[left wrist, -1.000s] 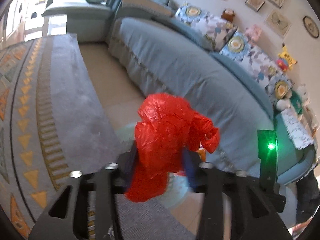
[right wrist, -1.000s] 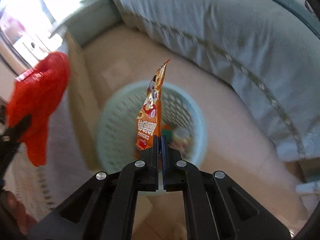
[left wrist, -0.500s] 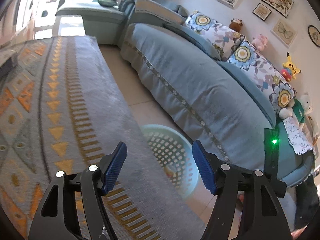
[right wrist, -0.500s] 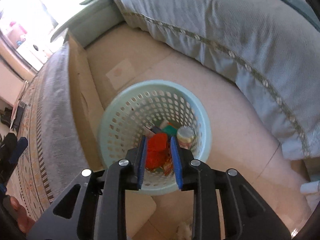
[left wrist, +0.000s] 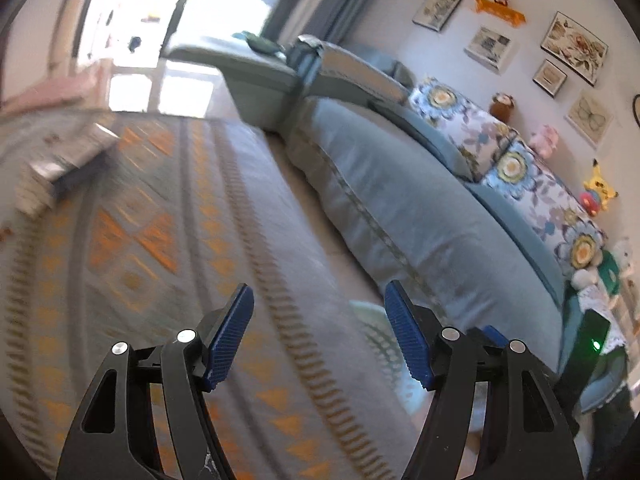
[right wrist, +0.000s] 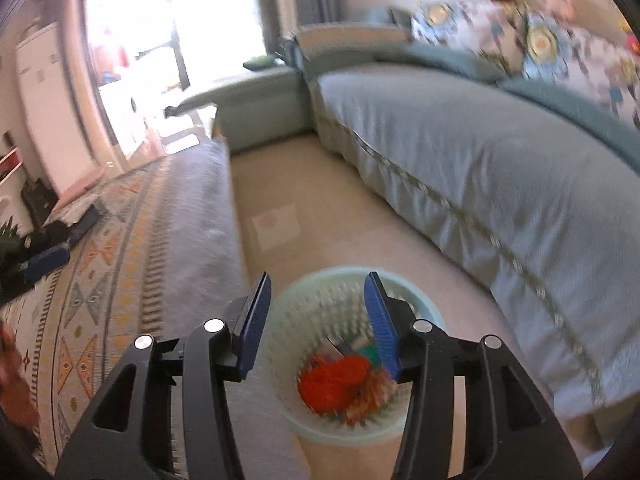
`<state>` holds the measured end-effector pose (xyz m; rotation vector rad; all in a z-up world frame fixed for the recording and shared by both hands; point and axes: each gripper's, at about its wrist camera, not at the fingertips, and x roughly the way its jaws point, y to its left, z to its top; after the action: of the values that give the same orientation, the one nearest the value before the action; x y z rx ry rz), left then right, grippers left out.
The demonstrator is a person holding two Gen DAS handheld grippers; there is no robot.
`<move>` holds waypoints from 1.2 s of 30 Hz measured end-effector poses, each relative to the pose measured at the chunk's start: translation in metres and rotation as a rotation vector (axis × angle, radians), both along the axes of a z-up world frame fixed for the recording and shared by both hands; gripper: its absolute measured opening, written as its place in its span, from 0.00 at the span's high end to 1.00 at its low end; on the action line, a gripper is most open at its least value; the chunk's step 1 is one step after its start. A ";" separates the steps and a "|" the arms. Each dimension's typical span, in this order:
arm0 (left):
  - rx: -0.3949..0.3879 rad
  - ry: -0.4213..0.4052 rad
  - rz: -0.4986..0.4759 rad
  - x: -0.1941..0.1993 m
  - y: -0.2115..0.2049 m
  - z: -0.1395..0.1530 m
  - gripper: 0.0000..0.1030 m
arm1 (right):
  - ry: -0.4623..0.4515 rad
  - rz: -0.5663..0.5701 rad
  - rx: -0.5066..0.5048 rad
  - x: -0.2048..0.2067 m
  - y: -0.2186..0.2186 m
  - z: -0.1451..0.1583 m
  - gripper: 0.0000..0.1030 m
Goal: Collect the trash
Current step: 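Grasp the white tissue pack with the right tool while the left tool grasps the polka-dot paper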
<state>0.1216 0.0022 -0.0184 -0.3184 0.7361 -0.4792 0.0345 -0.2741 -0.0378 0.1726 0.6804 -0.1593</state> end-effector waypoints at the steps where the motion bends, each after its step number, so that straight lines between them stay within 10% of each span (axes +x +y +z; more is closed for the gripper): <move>1: 0.009 -0.018 0.022 0.000 0.016 0.005 0.37 | -0.013 0.022 -0.014 0.001 0.008 0.003 0.56; 11: 0.002 -0.055 0.266 0.014 0.160 0.004 0.37 | -0.025 0.237 0.012 0.037 0.117 0.000 0.56; 19: 0.150 -0.072 0.542 0.042 0.232 -0.027 0.37 | -0.009 0.364 0.074 0.099 0.213 -0.005 0.47; 25: -0.014 -0.061 0.613 0.050 0.272 -0.040 0.45 | 0.001 0.405 0.077 0.144 0.262 -0.005 0.44; 36: -0.011 -0.032 0.627 0.054 0.278 -0.043 0.45 | 0.111 0.473 0.122 0.233 0.376 -0.025 0.39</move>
<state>0.1753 0.2800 -0.0614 -0.5263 0.5642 0.1056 0.2673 0.1016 -0.0630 0.1160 0.8239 0.3293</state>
